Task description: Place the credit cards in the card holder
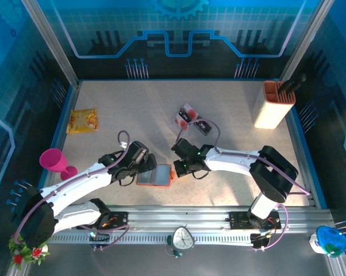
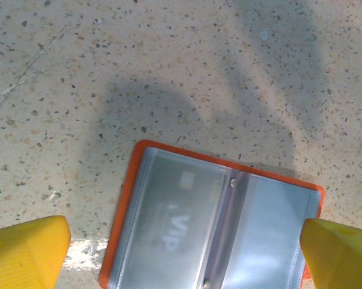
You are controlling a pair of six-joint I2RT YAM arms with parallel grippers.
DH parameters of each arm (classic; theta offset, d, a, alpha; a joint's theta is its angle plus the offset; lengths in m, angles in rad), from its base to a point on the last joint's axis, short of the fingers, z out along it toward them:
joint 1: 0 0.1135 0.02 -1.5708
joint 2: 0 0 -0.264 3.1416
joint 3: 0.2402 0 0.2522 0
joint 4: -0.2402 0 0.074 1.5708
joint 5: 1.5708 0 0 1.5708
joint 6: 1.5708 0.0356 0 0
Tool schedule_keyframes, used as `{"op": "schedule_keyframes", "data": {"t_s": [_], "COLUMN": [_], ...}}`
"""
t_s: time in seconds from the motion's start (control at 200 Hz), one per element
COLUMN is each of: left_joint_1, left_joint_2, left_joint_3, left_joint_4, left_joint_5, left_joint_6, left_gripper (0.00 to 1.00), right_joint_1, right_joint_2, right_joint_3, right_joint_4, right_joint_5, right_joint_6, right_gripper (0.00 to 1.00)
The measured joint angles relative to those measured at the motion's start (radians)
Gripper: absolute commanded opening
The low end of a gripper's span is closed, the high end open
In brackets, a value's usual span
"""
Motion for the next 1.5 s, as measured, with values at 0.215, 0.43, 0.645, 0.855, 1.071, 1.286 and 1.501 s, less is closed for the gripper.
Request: {"op": "schedule_keyframes", "data": {"t_s": [0.215, 0.43, 0.645, 0.855, 1.071, 1.286, 1.501], "left_joint_1": [0.0, 0.0, 0.0, 0.0, 0.0, 0.0, 0.0], "left_joint_2": [0.016, 0.011, -0.033, -0.044, -0.038, 0.02, 0.081], "left_joint_3": [0.014, 0.014, 0.014, 0.014, 0.014, 0.014, 0.024], "left_joint_4": [0.013, 0.014, 0.013, 0.01, 0.011, 0.026, 0.041], "left_joint_5": [0.003, -0.002, -0.026, -0.035, -0.034, -0.024, -0.023], "left_joint_6": [0.001, -0.001, -0.004, -0.004, -0.004, -0.004, -0.004], "left_gripper": [0.99, 0.99, 0.99, 0.99, 0.99, 0.99, 0.99], "right_joint_1": [0.003, 0.039, 0.055, 0.05, 0.003, -0.065, -0.172], "right_joint_2": [-0.074, -0.023, 0.063, 0.082, 0.053, -0.039, -0.235], "right_joint_3": [-0.001, 0.034, 0.073, 0.073, 0.038, -0.031, -0.034], "right_joint_4": [0.002, 0.001, 0.002, 0.001, 0.002, -0.007, -0.082], "right_joint_5": [-0.002, -0.005, -0.007, 0.0, 0.0, -0.003, -0.037], "right_joint_6": [0.027, 0.037, 0.046, 0.042, 0.044, 0.032, -0.023], "right_gripper": [0.51, 0.57, 0.48, 0.03, 0.0, 0.3, 0.5]}}
